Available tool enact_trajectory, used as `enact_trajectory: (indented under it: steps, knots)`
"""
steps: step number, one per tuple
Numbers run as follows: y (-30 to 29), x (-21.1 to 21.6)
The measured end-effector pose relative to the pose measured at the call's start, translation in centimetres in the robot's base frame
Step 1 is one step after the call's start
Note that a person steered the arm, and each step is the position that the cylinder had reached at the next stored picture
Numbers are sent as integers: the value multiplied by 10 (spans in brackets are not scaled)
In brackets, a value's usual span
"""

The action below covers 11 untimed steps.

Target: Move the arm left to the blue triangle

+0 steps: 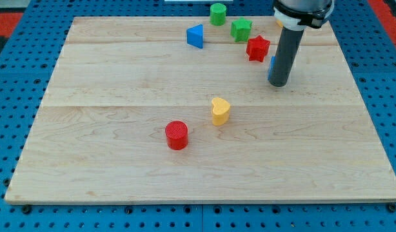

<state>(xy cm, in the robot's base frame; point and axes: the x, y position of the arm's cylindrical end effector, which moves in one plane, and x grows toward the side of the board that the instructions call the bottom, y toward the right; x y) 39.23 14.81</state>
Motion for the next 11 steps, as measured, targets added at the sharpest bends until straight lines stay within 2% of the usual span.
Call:
enact_trajectory:
  steps: [2,7,8,9,10,11]
  knots:
    - [2,43]
    - [2,43]
    - [-16,43]
    - [-96,2]
    - [-182,-82]
    - [-217,-125]
